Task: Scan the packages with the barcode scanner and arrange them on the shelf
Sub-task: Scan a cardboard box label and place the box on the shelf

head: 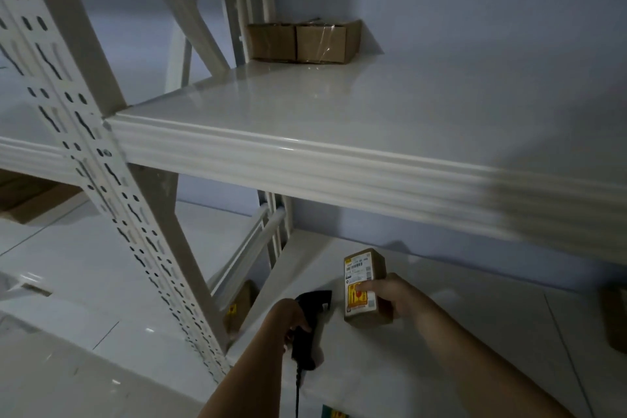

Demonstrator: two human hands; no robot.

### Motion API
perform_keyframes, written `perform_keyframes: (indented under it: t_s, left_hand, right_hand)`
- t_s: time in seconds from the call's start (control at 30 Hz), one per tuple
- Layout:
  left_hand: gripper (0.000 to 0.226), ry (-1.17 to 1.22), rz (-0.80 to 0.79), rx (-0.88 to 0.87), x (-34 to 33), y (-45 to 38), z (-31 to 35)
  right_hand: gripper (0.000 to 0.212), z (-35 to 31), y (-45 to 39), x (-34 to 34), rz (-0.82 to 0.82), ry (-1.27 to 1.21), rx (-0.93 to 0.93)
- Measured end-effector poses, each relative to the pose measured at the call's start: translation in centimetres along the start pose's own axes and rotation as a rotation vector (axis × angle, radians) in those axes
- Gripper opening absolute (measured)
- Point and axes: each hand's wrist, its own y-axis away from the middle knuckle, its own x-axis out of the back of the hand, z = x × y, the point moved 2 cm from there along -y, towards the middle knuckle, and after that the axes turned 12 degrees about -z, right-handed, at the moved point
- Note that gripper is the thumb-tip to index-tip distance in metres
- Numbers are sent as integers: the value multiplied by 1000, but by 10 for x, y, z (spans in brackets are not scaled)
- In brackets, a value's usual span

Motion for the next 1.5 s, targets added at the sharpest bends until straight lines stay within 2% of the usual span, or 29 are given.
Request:
perform_keyframes:
  t_s: [0.17,0.27,0.4,0.5,0.6,0.73,0.93,1.13,1.5]
  left_hand:
    - [55,18,-58,-78,4,-9,-9]
    - [54,115,-120,-165,0,-4,-15]
    - [33,120,-81,-383,1,10,-23]
    - [15,104,-107,-558,3,26,-33]
    - [24,87,-111,-687,2,43,-41]
    - [31,-36,-21,-817,1,53,-53]
    - [29,75,56,-851,-11,66,-65]
    - [24,230,29,-881,-33,73,-72]
    - [20,154,115,-860,-61,80,-64]
  right_hand:
    - [48,2,17,-10,80,-94,58]
    - [50,16,32,-24,224,-165,86]
    - [51,34,48,-46,362,-271,138]
    - [44,47,57,-61,507,-334,210]
    - [46,59,66,-75,563,-369,259]
    - [68,67,80,-82,569,-318,271]
    - [72,70,93,-77,555,-247,305]
    - [65,81,102,-78,542,-150,298]
    - [64,99,113,-59,522,-125,291]
